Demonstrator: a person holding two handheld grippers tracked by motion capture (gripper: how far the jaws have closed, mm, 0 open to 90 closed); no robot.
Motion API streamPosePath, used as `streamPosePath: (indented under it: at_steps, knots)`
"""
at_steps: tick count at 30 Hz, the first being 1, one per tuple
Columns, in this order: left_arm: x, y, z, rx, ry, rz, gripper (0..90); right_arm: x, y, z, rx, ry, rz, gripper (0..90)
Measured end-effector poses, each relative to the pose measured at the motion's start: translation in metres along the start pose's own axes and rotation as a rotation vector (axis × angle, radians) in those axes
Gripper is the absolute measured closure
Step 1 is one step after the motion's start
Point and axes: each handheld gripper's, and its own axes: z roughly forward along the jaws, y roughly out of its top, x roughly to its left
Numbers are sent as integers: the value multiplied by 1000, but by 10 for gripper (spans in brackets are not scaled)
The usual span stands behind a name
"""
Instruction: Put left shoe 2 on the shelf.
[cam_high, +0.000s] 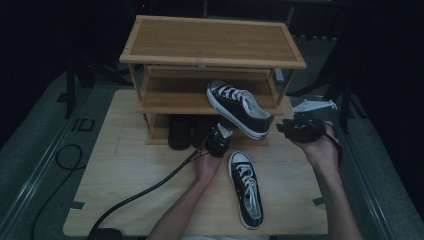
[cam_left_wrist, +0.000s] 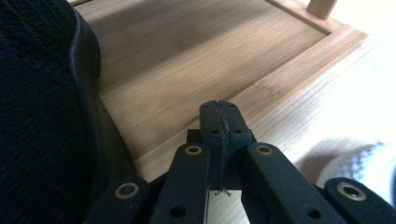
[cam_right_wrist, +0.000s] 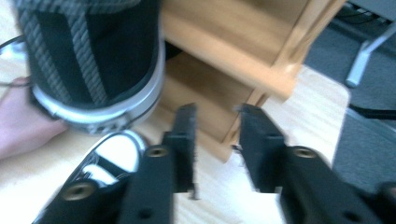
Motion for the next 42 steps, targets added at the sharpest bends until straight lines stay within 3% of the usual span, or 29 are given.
streamPosePath:
  at_steps: [1,3,4,7,12,15,19,26,35,42]
  knots:
    - [0,0,0,0,0,0,900,0,0,0,0,0,0,759]
    - [-2,-1,4,1,7,5,900,5,-6,0,-10,32,-9,883]
    - [-2,-1,5,3,11,14,900,6,-8,0,-12,42,-10,898]
    - [-2,-1,8,-16,15,-24,900,14,-13,0,-23,70,-21,900]
    - [-1,1,11,-19,25,-31,899,28,-16,-1,-65,112,-36,900]
    - [-1,2,13,-21,30,-36,900,32,-16,-2,-63,100,-50,900]
    - [0,5,17,-24,44,-60,899,33,-18,-5,-75,130,-54,900]
    - [0,7,21,-12,78,-48,900,36,-18,-6,-84,146,-68,900]
    - [1,7,21,-7,73,-56,900,41,-17,-6,-88,134,-87,900]
    - [1,7,22,-9,77,-63,900,49,-11,-6,-94,159,-110,900]
